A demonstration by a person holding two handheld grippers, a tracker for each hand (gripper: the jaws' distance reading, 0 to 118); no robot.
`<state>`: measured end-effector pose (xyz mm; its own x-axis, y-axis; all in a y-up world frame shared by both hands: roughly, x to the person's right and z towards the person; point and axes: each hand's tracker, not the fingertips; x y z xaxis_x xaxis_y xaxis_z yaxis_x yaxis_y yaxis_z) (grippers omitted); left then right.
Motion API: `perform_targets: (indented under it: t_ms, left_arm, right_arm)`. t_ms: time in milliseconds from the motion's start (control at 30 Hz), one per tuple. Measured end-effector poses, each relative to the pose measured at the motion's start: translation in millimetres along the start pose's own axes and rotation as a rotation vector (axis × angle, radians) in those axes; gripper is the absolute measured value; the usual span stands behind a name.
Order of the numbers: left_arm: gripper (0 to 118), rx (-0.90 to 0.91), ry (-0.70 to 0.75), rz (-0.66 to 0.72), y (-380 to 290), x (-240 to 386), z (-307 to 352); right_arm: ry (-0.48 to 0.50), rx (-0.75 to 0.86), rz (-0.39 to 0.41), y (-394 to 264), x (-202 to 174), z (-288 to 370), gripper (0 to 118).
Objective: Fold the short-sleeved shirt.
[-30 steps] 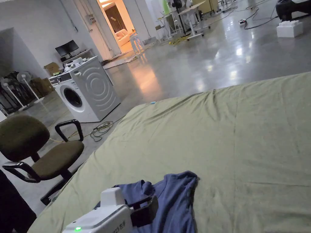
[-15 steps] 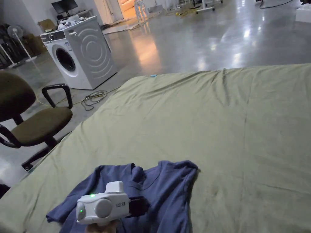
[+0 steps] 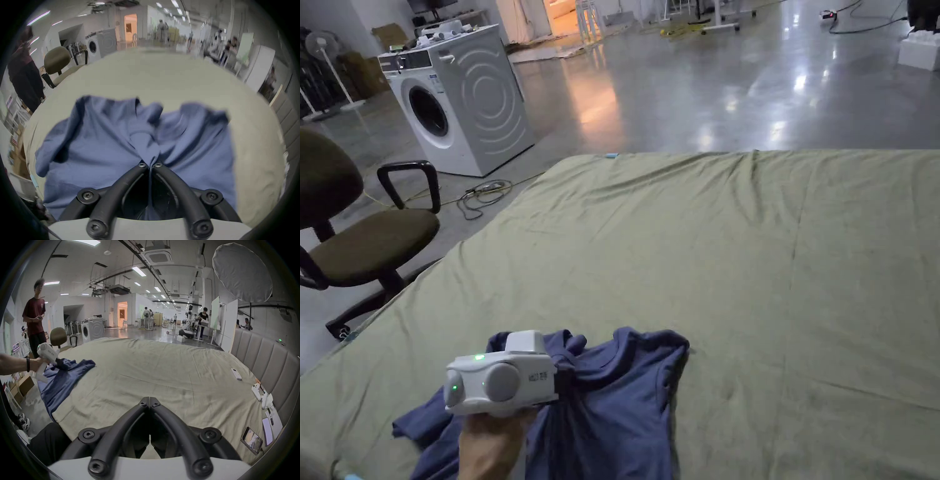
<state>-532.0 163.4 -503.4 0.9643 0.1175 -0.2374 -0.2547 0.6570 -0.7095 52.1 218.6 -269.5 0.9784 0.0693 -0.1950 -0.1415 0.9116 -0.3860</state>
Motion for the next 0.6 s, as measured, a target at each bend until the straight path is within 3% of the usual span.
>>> perform_targets:
  t_ms: [133, 233, 433, 600]
  left_arm:
    - [1, 0.109, -0.104, 0.061, 41, 23, 59]
    - [1, 0.186, -0.163, -0.024, 68, 60, 91]
    - [1, 0.244, -0.353, -0.197, 88, 201, 116]
    - [1, 0.224, -0.559, -0.346, 61, 347, 118]
  right_arm:
    - [-0.001, 0.042, -0.049, -1, 10, 28, 0]
    - [-0.024, 0.077, -0.078, -4, 19, 53, 0]
    - [-0.149, 0.135, -0.114, -14, 39, 107, 0]
    - [-0.266, 0.156, -0.178, -29, 64, 140, 0]
